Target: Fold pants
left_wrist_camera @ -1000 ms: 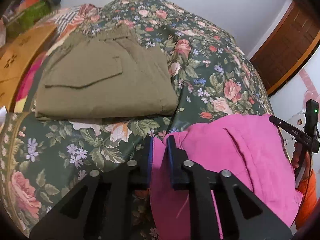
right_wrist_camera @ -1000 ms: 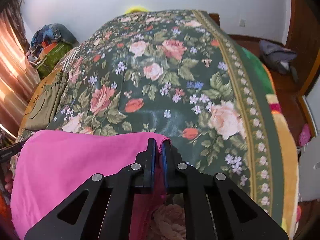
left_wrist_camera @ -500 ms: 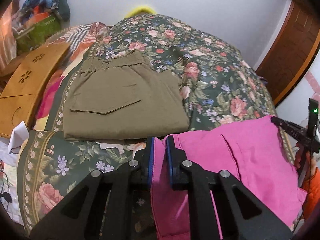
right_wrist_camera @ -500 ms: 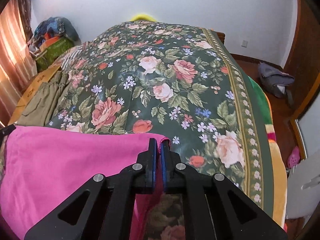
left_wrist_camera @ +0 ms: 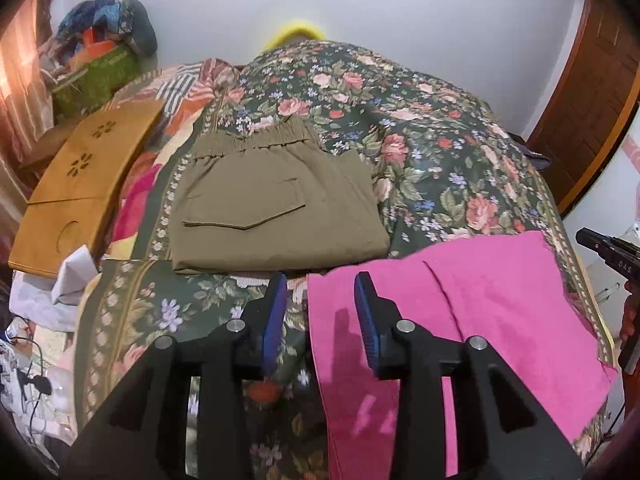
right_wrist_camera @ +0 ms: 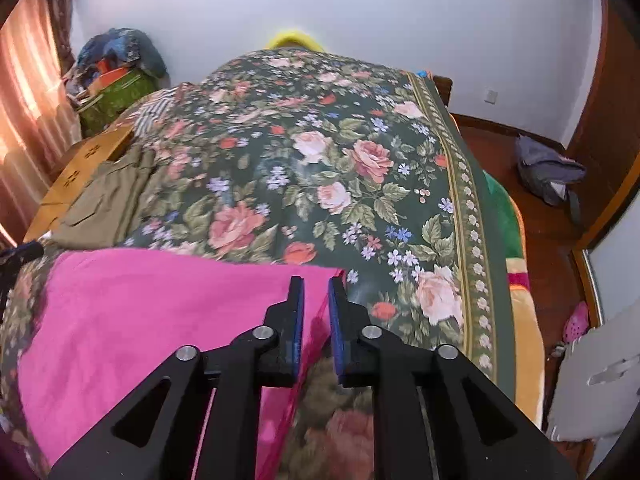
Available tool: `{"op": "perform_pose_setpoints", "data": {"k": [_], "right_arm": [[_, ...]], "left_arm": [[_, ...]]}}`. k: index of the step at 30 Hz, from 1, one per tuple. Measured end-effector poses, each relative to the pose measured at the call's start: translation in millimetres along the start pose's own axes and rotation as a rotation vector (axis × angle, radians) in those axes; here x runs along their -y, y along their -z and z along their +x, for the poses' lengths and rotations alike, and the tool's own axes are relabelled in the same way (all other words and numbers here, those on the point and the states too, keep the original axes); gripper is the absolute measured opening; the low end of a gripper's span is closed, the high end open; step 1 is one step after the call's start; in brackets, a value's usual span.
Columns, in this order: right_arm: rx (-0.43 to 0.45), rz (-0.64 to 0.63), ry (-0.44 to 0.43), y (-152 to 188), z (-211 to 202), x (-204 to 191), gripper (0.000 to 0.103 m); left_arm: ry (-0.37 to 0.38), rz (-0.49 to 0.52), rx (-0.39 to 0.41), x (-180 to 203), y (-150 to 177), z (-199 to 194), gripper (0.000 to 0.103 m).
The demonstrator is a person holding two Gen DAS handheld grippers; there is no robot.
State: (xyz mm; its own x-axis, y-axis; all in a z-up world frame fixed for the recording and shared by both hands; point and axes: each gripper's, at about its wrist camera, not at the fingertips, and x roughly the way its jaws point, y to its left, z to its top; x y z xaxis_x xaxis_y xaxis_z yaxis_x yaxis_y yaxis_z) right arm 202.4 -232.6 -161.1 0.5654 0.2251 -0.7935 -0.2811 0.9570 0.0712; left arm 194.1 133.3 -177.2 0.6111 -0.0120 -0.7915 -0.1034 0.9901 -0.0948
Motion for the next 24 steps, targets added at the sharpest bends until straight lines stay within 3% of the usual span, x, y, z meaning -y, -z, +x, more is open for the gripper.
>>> {"op": "perform_pose_setpoints", "data": {"k": [2, 6, 10, 14, 19, 24], "right_arm": [[0.013, -0.020, -0.009, 5.1, -13.0, -7.3, 0.016], [0.026, -0.034, -0.037, 16.2, -36.0, -19.2, 0.017], [0.046, -0.060, -0.059, 30.8, -61.4, -34.5, 0.019], [0.079, -0.089, -0.076, 47.5, -81.3, -49.9, 0.032], [0.080, -0.113, -0.098, 66.8, -87.9, -64.5, 0.033], [0.022, -0.098, -0.119, 85.8, -73.6, -70.8, 0.033]], "left_arm": [[0.003, 0.003, 0.005, 4.0, 5.5, -12.3, 0.039], [-0.001, 0.004, 0.026, 12.7, 21.7, -39.1, 0.059], [0.012, 0.004, 0.029, 21.2, 39.6, -61.0, 0.068], [0.052, -0.045, 0.000, 23.3, 59.7, -72.5, 0.074], [0.115, -0.144, -0.079, 21.5, 88.1, -72.3, 0.077], [0.160, -0.233, -0.166, 19.8, 118.0, -61.3, 0.077]]}}
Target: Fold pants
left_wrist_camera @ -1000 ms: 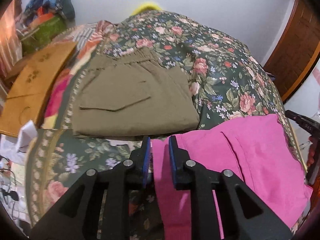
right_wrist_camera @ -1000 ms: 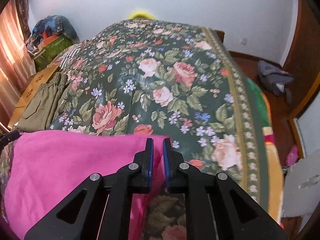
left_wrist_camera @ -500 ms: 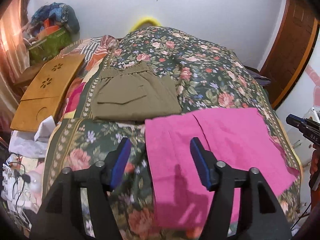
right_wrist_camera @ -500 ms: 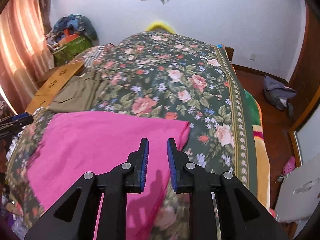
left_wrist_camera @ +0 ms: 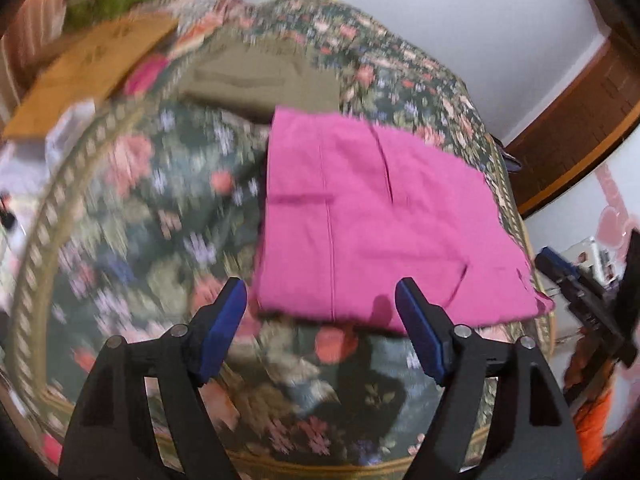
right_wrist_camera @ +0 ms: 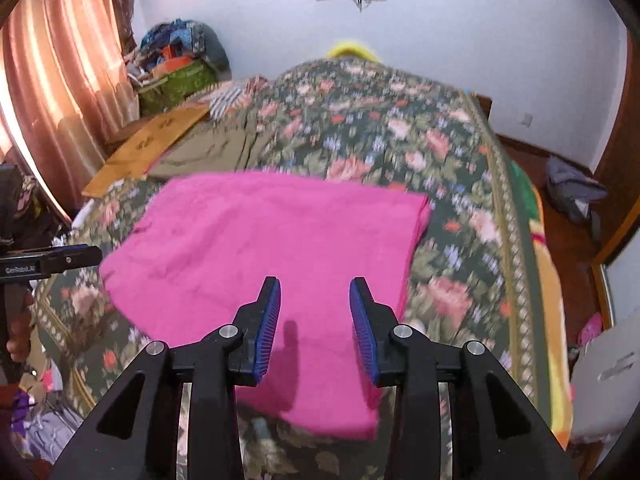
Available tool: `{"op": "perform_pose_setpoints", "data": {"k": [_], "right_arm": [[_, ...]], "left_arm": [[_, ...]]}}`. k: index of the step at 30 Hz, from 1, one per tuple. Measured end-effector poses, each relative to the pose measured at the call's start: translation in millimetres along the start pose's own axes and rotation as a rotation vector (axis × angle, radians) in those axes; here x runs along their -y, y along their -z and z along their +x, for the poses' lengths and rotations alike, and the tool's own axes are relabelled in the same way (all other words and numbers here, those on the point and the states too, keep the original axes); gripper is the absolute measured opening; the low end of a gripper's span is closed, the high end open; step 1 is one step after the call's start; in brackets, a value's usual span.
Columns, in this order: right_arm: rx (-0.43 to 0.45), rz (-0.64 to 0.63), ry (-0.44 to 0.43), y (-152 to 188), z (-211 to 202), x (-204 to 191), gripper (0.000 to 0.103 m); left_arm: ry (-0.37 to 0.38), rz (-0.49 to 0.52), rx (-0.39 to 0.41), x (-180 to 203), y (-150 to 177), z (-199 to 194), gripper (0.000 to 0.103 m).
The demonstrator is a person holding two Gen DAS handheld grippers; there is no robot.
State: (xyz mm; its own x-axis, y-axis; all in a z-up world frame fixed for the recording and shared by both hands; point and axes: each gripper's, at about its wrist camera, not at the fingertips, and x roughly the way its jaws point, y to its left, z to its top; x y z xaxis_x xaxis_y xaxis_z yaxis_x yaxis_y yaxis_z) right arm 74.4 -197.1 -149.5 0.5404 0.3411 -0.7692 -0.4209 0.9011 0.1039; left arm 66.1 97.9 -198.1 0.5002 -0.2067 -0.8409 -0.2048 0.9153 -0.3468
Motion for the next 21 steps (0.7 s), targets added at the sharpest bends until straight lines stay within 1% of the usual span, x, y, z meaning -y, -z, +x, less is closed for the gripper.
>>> {"op": "perform_pose_setpoints", "data": {"k": [3, 5, 6, 8, 10, 12, 16, 21], "right_arm": [[-0.045, -0.017, 0.013, 13.6, 10.2, -2.9, 0.033], [-0.074, -0.027, 0.022, 23.1, 16.9, -3.7, 0.033], [-0.068, -0.025, 0.021, 25.7, 16.6, -3.6, 0.033], [-0.057, -0.016, 0.026, 30.2, 15.1, -2.2, 0.036], [-0.057, -0.007, 0.023, 31.8, 14.9, -0.7, 0.037], [-0.058, 0.008, 0.013, 33.2, 15.5, 0.9, 0.039], [-0.058, 0.017, 0.003, 34.4, 16.7, 1.9, 0.040], [-0.063, 0.019, -0.008, 35.0, 17.1, 2.5, 0.042]], "left_arm": [[0.056, -0.051, -0.058, -5.3, 11.2, 11.4, 0.077], [0.095, -0.072, -0.082, -6.8, 17.6, 17.8, 0.077], [0.105, -0.079, -0.087, -7.1, 19.9, 19.4, 0.077], [0.107, -0.075, -0.083, -5.5, 23.9, 20.8, 0.079], [0.127, -0.077, -0.075, -2.7, 24.3, 22.0, 0.086], [0.157, -0.090, -0.069, -0.8, 23.9, 25.3, 0.090], [0.189, -0.083, -0.052, 3.7, 15.8, 35.9, 0.091], [0.265, -0.140, -0.023, -5.9, 3.6, 39.4, 0.091]]}}
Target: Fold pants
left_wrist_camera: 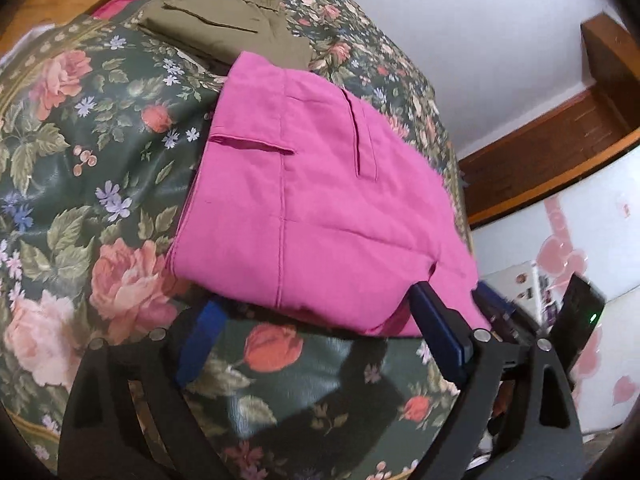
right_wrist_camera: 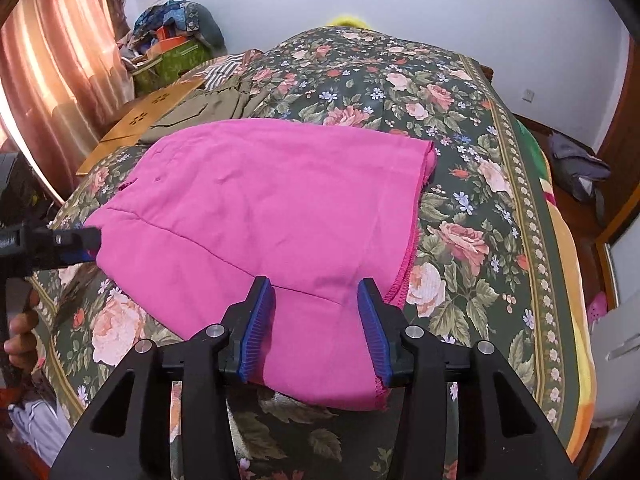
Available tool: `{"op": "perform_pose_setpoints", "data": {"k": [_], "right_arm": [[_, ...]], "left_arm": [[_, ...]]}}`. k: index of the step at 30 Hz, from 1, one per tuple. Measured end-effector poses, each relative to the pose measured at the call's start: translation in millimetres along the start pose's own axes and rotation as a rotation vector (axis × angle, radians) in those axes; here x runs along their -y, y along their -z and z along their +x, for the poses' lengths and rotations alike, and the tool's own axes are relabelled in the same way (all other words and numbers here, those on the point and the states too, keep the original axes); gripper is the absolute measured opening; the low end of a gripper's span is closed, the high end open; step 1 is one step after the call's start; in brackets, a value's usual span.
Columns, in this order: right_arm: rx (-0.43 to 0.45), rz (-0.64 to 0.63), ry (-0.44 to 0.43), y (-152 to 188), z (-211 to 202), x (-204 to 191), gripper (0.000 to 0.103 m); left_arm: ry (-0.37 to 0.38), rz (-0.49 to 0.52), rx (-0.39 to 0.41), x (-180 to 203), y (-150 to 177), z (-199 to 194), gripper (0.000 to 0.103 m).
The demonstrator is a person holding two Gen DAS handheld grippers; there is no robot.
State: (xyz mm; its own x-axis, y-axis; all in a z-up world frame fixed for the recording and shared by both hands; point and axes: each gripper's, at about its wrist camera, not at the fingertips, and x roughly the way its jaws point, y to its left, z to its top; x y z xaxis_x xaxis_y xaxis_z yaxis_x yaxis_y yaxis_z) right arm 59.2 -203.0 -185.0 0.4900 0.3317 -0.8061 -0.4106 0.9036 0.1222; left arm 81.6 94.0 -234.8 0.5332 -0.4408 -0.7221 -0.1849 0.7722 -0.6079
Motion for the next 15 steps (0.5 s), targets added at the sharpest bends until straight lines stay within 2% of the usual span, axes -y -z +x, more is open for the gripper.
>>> {"op": "perform_pose_setpoints", "data": {"k": [3, 6, 12, 15], "right_arm": [[-0.002, 0.003, -0.003, 0.2, 0.9, 2.0, 0.044], [-0.005, 0.015, -0.012, 0.3, 1.5, 4.9, 0.045], [-0.014, 0.017, -0.018, -1.1, 2.2, 6.1, 0.045], [-0.020, 0.018, -0.018, -2.4, 3.0, 7.1, 0.045]], "left_arm": [[0.038, -0.050, 0.010, -8.9, -10.3, 1.5, 0.090], [0.042, -0.078, 0.016, -15.4, -21.3, 6.8, 0.087], [-0.056, -0.009, 0.020, -7.5, -36.6, 25.8, 0.065], [-0.069, 0.010, 0.025, -4.3, -42.2, 30.0, 0.052]]}}
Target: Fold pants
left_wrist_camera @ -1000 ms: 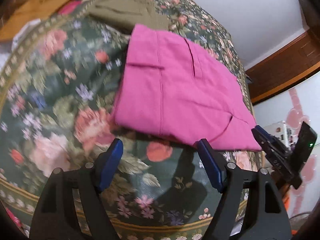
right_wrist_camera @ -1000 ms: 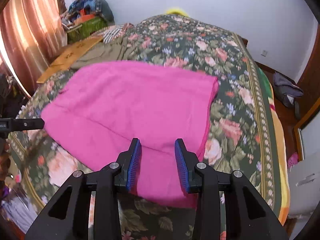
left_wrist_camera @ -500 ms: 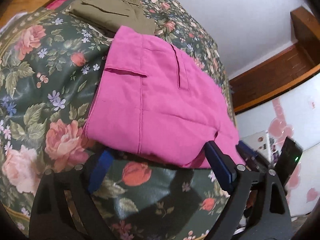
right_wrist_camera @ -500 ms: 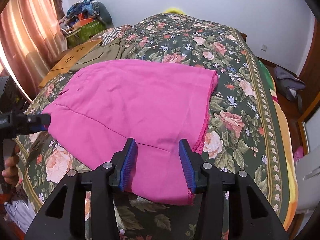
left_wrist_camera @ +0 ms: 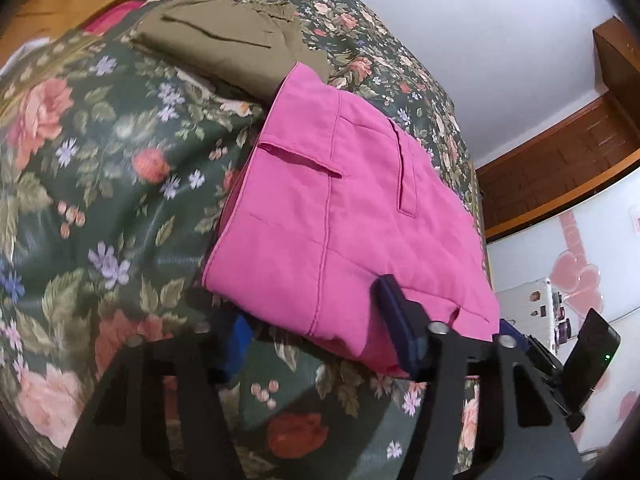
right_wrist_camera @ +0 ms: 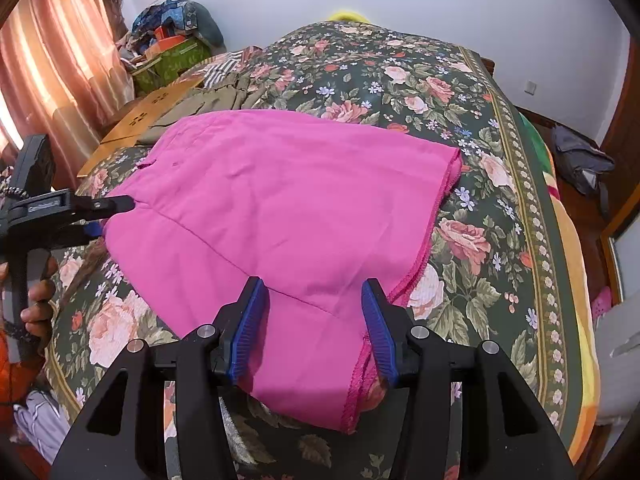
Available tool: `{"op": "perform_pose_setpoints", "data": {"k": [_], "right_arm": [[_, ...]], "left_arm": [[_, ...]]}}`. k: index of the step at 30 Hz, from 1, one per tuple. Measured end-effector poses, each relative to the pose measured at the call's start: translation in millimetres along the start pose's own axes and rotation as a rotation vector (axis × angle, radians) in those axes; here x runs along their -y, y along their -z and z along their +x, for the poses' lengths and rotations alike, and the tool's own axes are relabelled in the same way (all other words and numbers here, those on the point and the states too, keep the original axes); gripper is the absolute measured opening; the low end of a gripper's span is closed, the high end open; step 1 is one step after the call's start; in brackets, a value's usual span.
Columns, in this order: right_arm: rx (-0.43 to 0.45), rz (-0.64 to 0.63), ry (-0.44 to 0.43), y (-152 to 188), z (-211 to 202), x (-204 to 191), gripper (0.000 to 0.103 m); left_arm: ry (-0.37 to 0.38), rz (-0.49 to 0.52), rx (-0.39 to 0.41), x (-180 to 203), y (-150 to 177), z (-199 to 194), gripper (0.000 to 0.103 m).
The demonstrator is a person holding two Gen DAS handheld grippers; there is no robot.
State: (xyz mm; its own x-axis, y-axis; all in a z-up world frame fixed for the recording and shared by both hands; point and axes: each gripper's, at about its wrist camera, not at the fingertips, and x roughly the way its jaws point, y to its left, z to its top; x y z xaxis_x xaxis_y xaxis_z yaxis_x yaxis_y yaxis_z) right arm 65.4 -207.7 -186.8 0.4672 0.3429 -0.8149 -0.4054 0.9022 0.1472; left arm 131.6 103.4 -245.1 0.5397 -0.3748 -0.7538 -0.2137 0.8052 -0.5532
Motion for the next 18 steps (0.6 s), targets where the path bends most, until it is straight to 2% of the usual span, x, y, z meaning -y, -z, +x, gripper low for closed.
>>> {"op": "perform_pose_setpoints", "data": {"k": [4, 7, 11, 18], "right_arm": [[-0.011, 0.010, -0.002, -2.4, 0.7, 1.9, 0.045], [-0.028, 0.007, 0.012, -5.6, -0.8, -0.2, 0.045], [-0.021, -0.011, 0.023, -15.0, -8.6, -5.4, 0.045], [0.077, -0.023, -0.037, -48.5, -23.0, -28.8, 0.048]], "left_arm": [[-0.005, 0.029, 0.014, 6.1, -3.2, -0.9, 0.035], [-0.057, 0.096, 0.049, 17.9, 0.4, -8.6, 0.030], [-0.146, 0.200, 0.114, 35.3, 8.1, -27.4, 0.027], [-0.217, 0.309, 0.208, 51.4, 21.6, -64.0, 0.025]]}}
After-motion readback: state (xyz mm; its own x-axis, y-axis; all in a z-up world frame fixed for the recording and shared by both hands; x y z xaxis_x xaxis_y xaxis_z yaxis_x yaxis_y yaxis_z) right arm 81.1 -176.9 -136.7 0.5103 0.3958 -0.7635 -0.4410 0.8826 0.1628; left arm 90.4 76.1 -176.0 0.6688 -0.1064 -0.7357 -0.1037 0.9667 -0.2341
